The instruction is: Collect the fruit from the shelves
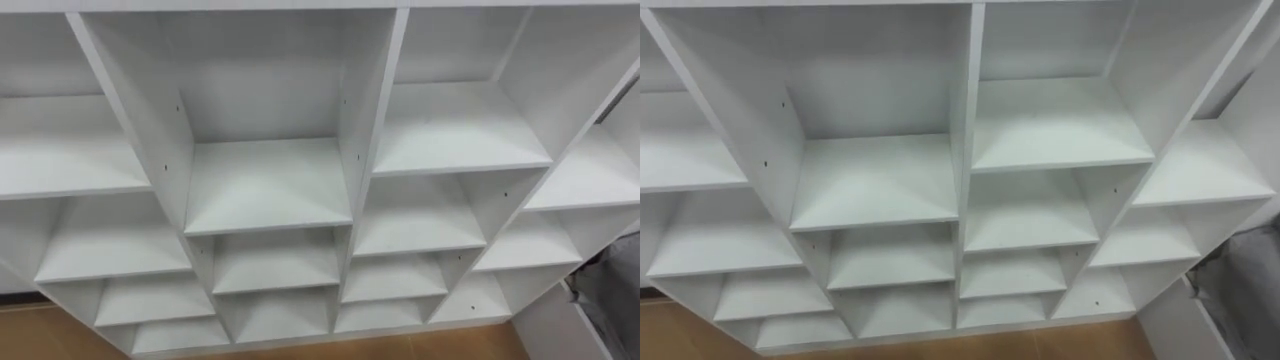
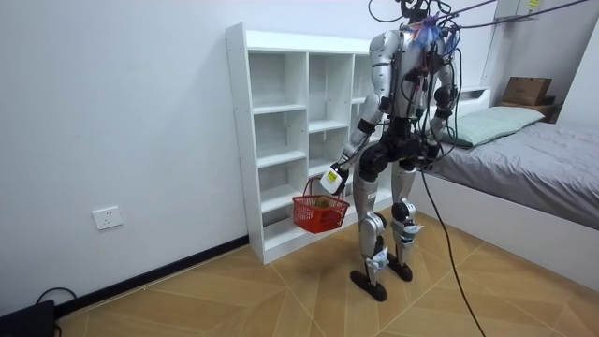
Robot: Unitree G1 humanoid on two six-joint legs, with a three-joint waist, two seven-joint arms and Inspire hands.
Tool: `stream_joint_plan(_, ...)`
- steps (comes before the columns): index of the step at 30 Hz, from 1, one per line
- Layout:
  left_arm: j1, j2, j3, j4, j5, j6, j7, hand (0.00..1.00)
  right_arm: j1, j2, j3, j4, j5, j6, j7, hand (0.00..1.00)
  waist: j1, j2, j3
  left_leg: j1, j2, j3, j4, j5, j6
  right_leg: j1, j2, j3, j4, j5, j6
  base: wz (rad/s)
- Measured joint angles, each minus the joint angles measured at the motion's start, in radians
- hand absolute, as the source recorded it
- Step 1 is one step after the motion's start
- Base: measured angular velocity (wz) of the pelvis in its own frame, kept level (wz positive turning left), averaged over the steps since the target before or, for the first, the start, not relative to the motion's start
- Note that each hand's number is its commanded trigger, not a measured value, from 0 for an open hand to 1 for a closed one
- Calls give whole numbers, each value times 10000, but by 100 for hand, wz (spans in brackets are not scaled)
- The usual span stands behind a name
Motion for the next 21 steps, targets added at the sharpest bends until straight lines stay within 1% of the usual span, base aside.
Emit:
stream_joint_plan(2,-38,-40,184,176,11,141,21,100,-66,80,-285,502,183,179,3,0,-32,-8,2,68,-12,-15,-2,-7,-2,112,-15,-31,-3,-51,10,4)
stream_joint_plan(4,-64,-103,250,249,66,259,51,100,-44,95,-321,952,352,479,57,0,-43,3,-14,186,-24,-94,-3,-66,-3,180,-3,-66,37,-157,25,9)
stream_joint_plan(5,-31,-111,264,251,80,293,51,100,-29,102,-322,1057,350,553,87,0,-43,7,-11,218,-16,-93,-4,-77,-8,220,9,-52,33,-163,24,0)
stream_joint_plan(7,96,-131,322,298,90,488,47,100,15,142,-320,1266,306,896,97,0,-25,49,-17,321,10,-89,1,-146,-35,348,13,-17,40,-206,10,-2)
stream_joint_plan(9,29,-178,322,474,92,632,33,100,-17,140,-334,1284,282,1064,105,0,-35,93,-8,324,11,-89,1,-152,-35,349,17,-13,39,-207,10,0)
stream_joint_plan(11,8,-207,319,502,252,724,-6,100,-69,140,-331,1287,227,1161,225,0,-53,136,-14,322,8,-91,2,-152,-35,350,23,-28,38,-208,11,0)
stream_joint_plan(13,-68,-276,295,502,746,843,-10,100,-207,150,-273,1338,206,1245,400,0,-51,180,8,316,-3,-108,7,-149,-33,367,17,-98,34,-207,11,4)
stream_joint_plan(15,-80,-328,127,501,1029,864,-14,100,-368,173,-205,1591,186,1265,461,0,-59,192,25,321,-10,-122,23,-148,-31,393,-2,-116,33,-207,11,2)
stream_joint_plan(18,-231,-334,-64,502,1502,974,-45,100,-655,184,235,1736,-244,1474,744,0,-59,223,33,234,-20,-214,134,-148,-31,394,-67,-190,15,-218,12,8)
stream_joint_plan(21,-402,-333,-307,494,1672,1017,-60,100,-883,173,580,1846,-647,1506,891,0,-7,246,34,215,-30,-287,172,-148,-30,393,-81,-265,31,-242,13,8)
